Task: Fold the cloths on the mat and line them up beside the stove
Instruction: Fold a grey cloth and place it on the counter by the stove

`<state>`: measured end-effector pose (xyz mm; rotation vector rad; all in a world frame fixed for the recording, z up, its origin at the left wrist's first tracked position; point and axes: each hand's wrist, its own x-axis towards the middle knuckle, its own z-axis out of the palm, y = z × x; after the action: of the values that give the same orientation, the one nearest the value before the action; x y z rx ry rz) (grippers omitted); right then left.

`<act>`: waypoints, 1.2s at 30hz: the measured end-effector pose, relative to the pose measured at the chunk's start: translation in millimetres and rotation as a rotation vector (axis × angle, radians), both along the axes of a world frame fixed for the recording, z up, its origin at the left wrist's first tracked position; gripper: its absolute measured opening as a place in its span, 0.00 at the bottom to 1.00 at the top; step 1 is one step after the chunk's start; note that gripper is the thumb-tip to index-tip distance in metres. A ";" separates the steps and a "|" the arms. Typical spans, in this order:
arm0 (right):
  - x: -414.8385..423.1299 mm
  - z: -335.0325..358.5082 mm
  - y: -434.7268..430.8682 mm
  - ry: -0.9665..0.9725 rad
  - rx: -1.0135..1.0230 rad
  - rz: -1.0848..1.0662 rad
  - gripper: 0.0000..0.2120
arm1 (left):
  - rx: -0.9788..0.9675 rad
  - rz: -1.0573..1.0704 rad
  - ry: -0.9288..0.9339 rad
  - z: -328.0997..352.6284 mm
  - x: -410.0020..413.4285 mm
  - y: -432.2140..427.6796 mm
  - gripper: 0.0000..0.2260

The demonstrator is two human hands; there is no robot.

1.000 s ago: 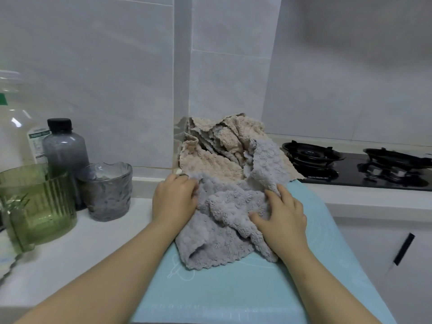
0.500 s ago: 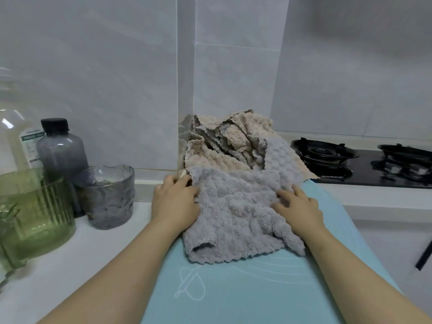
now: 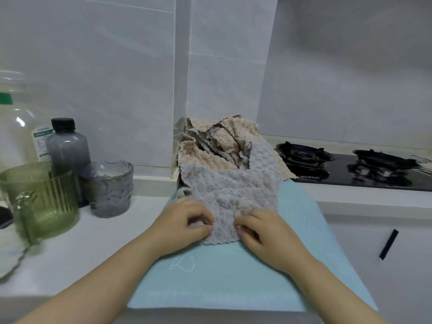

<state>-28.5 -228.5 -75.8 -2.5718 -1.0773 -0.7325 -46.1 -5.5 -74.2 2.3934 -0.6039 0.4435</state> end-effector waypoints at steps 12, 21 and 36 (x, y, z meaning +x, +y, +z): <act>-10.5 3.2 -0.3 0.139 0.019 -0.222 0.14 | 0.001 0.151 0.073 4.2 -23.1 13.2 0.10; -18.5 4.1 0.5 -0.151 0.200 -0.244 0.13 | -0.281 0.260 -0.022 3.7 -31.6 14.1 0.07; -41.7 4.3 -34.2 0.177 -0.020 -0.329 0.17 | 0.340 0.179 -0.310 -3.8 -41.3 29.7 0.11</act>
<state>-70.3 -262.6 -71.5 -2.8033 -0.6186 -0.5496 -87.4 24.2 -78.0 2.7384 -0.6431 0.8617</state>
